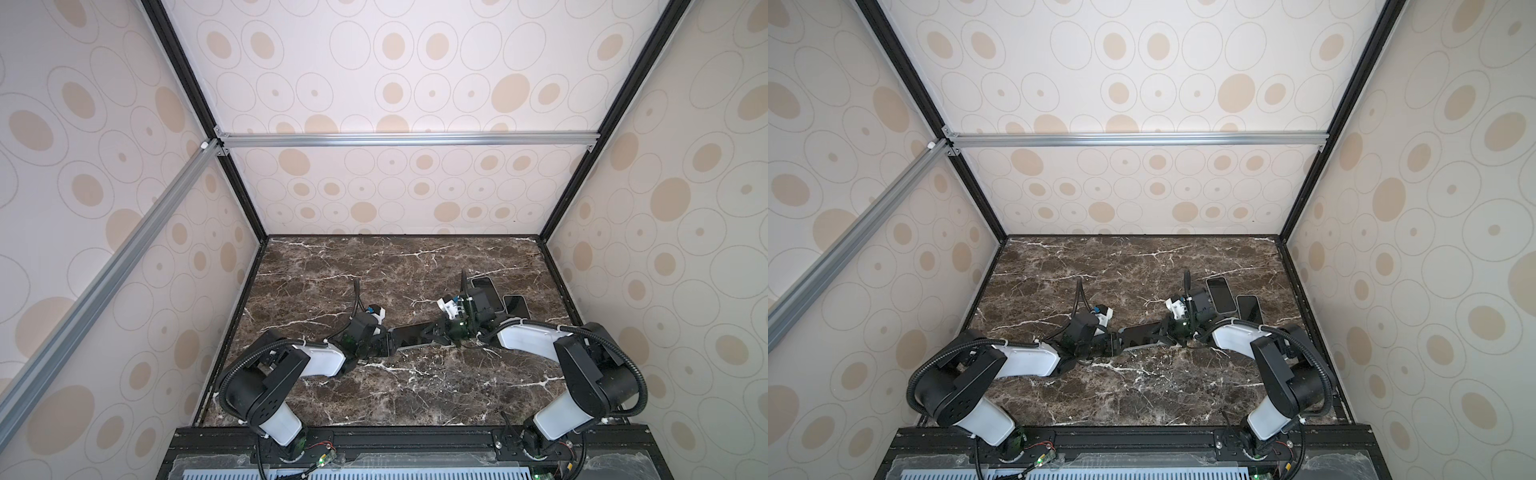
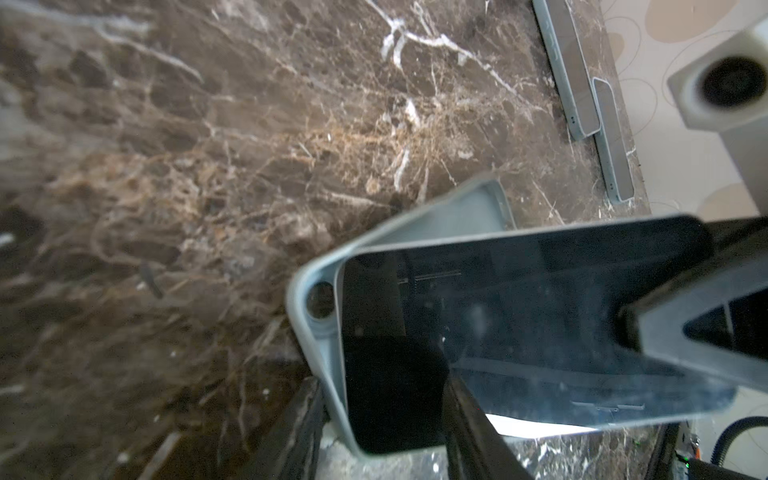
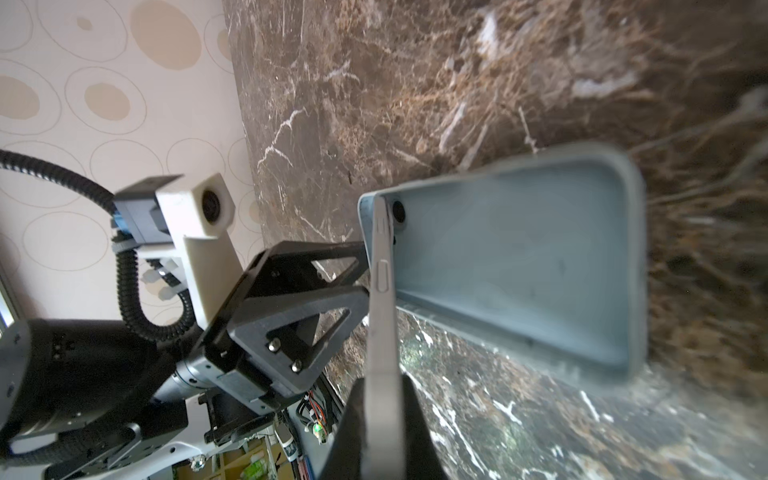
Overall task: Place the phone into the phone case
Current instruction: 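Press the phone into the tilted case with the right gripper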
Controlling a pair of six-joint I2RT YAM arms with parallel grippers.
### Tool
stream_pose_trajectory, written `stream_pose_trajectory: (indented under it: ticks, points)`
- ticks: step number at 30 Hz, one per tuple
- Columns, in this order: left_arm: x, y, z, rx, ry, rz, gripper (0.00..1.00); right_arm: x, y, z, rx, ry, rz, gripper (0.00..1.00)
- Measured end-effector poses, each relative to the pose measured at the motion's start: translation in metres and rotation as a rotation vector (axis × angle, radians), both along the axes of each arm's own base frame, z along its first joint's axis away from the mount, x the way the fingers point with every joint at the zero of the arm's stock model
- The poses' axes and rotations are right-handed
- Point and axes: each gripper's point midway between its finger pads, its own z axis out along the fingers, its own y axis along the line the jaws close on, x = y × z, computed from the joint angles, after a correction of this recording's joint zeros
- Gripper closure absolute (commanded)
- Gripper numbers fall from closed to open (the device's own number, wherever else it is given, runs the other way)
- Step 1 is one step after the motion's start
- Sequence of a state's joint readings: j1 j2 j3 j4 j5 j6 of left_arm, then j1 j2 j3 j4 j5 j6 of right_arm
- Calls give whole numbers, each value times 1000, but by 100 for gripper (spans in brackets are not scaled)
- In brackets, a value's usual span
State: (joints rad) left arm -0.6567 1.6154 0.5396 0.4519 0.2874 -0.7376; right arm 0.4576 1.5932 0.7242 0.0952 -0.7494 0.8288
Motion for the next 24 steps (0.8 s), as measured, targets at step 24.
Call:
stream_pose_trajectory:
  ticks: [24]
  points:
    - [14,4,-1,-16,-30,52,54,-2,6,-19,94,6,52,100]
